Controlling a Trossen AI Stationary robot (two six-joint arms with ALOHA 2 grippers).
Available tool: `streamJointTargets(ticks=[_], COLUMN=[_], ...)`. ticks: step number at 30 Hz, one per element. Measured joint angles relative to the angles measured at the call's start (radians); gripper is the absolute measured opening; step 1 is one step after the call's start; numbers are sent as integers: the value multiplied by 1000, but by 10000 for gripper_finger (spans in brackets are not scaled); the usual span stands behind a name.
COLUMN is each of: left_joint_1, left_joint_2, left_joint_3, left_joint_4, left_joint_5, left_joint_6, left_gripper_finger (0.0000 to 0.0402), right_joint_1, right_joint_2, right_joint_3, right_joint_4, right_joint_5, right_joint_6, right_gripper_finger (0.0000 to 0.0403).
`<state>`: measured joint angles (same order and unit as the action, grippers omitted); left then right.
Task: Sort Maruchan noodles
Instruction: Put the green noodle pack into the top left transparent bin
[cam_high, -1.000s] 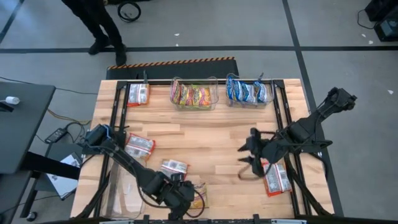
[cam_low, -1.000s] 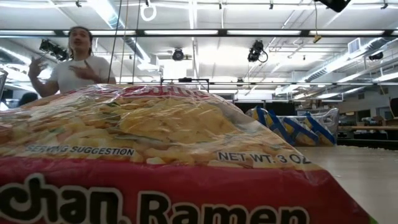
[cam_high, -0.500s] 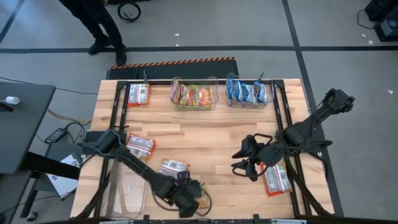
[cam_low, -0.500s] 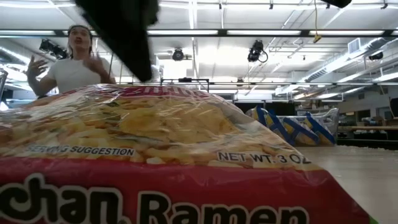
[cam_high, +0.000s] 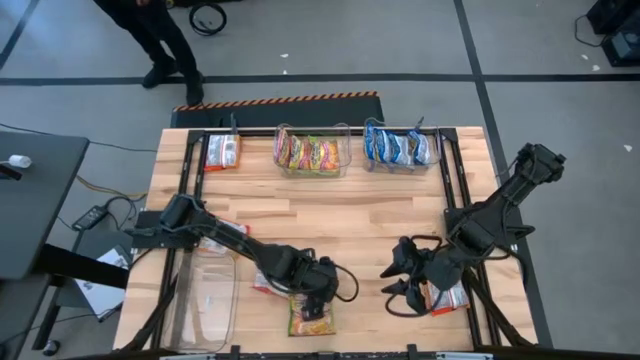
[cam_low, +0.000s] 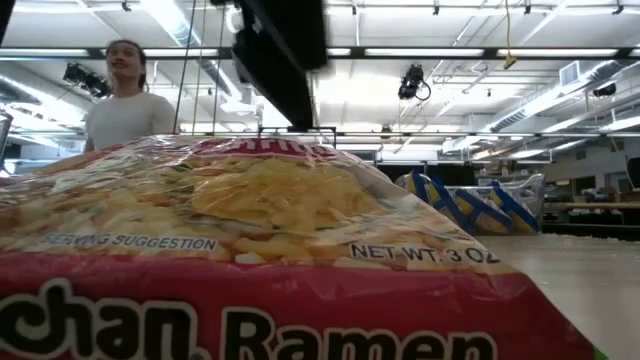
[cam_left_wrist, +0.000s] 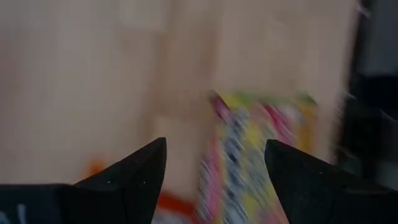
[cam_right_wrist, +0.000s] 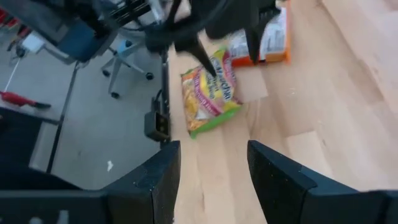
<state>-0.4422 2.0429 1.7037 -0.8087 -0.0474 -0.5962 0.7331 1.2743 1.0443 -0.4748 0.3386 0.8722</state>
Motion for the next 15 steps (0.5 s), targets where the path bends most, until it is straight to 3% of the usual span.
streamJointTargets(ticks=[5,9,15], left_joint_1=[24,47,63], left_joint_2=[1,4,5], left_joint_3=[-52,-149,-190], left_joint_4=[-16,30,193], left_joint_5=[195,233,260], left_joint_6=[31,29,10], left_gripper_finger=[274,274,274], right_joint_1=[33,59,90], right_joint_2=[0,0,0], right_joint_3=[0,0,0], right_joint_4=[-2,-14,-31], right_joint_5=[6,15,52], right_joint_6=[11,50,65], right_gripper_finger=[191,191,191])
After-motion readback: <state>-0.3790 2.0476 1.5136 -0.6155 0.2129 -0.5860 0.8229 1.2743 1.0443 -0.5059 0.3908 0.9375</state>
